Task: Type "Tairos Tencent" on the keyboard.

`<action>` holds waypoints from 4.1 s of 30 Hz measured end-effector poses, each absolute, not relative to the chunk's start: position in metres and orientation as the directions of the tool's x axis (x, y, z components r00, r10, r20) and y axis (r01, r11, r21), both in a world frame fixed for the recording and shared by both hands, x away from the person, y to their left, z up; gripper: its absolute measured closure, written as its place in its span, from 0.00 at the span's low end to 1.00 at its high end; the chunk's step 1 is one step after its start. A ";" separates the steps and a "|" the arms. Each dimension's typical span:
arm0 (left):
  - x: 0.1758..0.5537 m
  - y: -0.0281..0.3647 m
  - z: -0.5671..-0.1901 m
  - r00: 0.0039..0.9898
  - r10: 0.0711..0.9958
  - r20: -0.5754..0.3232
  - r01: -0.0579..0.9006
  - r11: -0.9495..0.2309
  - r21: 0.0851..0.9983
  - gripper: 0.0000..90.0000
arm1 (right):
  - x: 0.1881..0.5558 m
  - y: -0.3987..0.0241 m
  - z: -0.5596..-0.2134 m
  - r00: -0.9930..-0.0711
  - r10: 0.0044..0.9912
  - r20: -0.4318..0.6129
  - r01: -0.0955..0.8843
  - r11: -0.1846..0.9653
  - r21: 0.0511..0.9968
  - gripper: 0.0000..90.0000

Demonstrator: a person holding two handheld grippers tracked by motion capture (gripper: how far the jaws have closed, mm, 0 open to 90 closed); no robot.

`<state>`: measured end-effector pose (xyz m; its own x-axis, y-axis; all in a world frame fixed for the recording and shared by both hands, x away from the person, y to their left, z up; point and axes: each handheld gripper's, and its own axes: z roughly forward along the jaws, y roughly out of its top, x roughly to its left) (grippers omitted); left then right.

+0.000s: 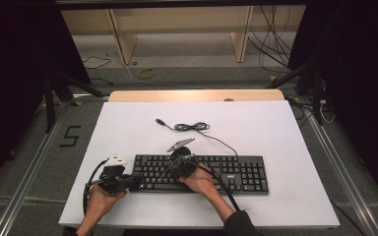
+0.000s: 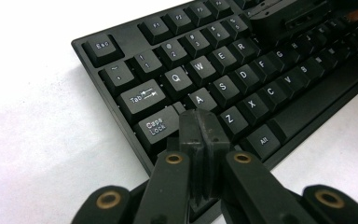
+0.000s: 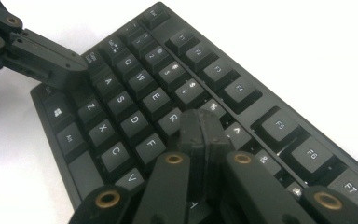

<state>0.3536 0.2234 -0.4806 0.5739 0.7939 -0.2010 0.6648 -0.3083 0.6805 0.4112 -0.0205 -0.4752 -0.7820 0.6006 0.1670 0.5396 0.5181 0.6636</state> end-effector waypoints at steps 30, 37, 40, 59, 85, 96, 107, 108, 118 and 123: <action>0.356 0.225 -0.463 0.576 0.772 -0.269 0.619 -0.197 0.760 0.57 | 0.397 -0.064 -0.447 -0.778 0.579 0.244 0.521 0.378 0.765 0.64; 0.360 0.222 -0.462 0.574 0.770 -0.278 0.612 -0.178 0.770 0.46 | 0.393 -0.075 -0.442 -0.774 0.583 0.248 0.515 0.350 0.782 0.55; 0.361 0.221 -0.462 0.575 0.771 -0.274 0.610 -0.181 0.771 0.43 | 0.392 -0.079 -0.441 -0.773 0.584 0.245 0.511 0.346 0.787 0.53; 0.370 0.219 -0.464 0.562 0.777 -0.284 0.647 -0.199 0.736 0.66 | 0.387 -0.094 -0.439 -0.753 0.612 0.241 0.518 0.325 0.792 0.41; 0.376 0.202 -0.468 0.596 0.776 -0.207 0.672 -0.340 0.658 0.99 | 0.379 -0.107 -0.439 -0.743 0.625 0.238 0.515 0.308 0.800 0.37; 0.378 0.199 -0.473 0.593 0.781 -0.197 0.686 -0.362 0.631 0.99 | 0.378 -0.108 -0.439 -0.745 0.623 0.239 0.514 0.308 0.801 0.37; 0.377 0.200 -0.472 0.591 0.777 -0.217 0.682 -0.337 0.650 0.94 | 0.378 -0.108 -0.439 -0.744 0.625 0.236 0.512 0.307 0.802 0.37; 0.377 0.200 -0.470 0.594 0.775 -0.217 0.679 -0.337 0.653 0.92 | 0.379 -0.108 -0.439 -0.744 0.625 0.237 0.513 0.306 0.802 0.37; 0.376 0.204 -0.462 0.593 0.758 -0.272 0.666 -0.272 0.695 0.65 | 0.381 -0.105 -0.439 -0.745 0.625 0.232 0.512 0.313 0.800 0.37; 0.376 0.206 -0.460 0.581 0.764 -0.282 0.661 -0.240 0.711 0.51 | 0.384 -0.105 -0.441 -0.741 0.630 0.233 0.516 0.312 0.798 0.37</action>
<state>0.3765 0.2056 -0.4596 0.5806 0.7639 -0.2818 0.6608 -0.2398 0.7112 0.3836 -0.1048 -0.4407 -0.7413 0.6296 0.2326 0.5155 0.3122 0.7980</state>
